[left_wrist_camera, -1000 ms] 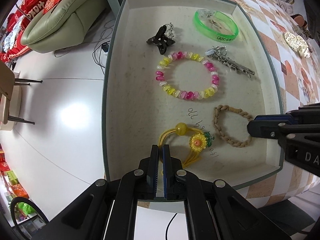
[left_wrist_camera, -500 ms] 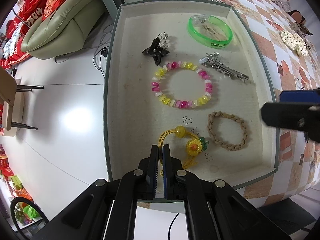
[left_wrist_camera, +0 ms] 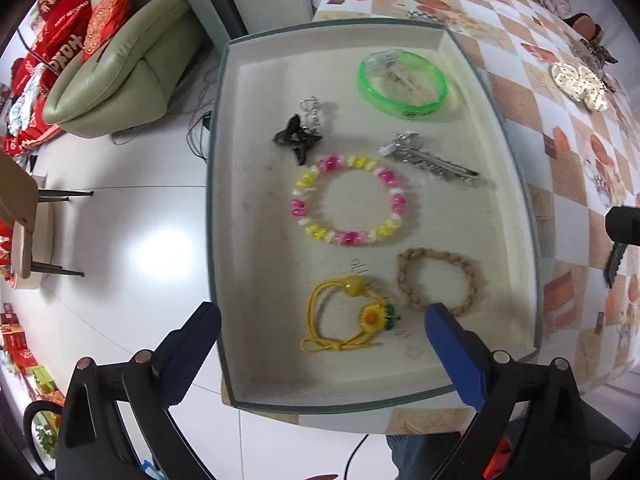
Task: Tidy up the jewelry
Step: 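Open the right gripper over the tray while the left gripper releases the hair tie, then move the left gripper to the cream scrunchie while the right moves to the black hair clip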
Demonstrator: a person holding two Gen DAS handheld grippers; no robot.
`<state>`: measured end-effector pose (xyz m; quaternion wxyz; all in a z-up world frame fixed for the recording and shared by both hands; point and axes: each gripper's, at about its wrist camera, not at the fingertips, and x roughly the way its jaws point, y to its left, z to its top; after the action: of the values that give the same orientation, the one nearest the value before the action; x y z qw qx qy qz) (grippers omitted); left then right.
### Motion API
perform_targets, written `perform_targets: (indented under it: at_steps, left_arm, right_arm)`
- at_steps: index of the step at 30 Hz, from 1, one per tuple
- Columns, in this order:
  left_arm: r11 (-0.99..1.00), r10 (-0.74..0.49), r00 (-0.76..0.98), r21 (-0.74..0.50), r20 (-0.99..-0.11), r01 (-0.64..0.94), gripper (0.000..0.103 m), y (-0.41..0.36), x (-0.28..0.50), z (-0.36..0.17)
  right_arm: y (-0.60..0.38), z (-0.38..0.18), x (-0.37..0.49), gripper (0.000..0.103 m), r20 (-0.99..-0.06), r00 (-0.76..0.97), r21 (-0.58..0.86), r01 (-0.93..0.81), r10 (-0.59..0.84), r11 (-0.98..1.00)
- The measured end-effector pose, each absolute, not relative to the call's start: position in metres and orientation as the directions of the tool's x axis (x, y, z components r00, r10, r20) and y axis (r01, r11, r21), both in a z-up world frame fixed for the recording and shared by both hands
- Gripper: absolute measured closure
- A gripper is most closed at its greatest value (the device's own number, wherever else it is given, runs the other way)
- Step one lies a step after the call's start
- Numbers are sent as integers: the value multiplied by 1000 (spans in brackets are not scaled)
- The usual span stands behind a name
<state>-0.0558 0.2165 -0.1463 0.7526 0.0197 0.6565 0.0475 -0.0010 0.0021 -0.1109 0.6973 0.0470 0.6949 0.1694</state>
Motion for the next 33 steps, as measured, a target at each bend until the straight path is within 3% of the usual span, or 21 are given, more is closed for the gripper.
perform_targets:
  at_steps: [5,10,13,25,33]
  left_arm:
    - [995,103,136,100,-985,-29,0,207,-51,-139]
    - [995,98,165,100,-981,-1,0,196,-44,-125]
    - [996,87,186,91,-979,17,0,185,-35,-114]
    - [988,18,224,51,-974,145,0,121,-2,-93]
    - [981,-9,208,32,-978,193,0,88,21,-98]
  right_arm:
    - [-31,-114,-6,24,-956,-12,292,-88,292,952]
    - [-64,-119,-15,23,-960,-20,279,-4,279,960]
    - [-88,-127,-24,13,-966,-34,254,85,258,963]
    - [-173,-160,-53,13,-973,-46,181,450,225,874]
    - [-172,-177,-49,13,-976,-34,166,516,214,840]
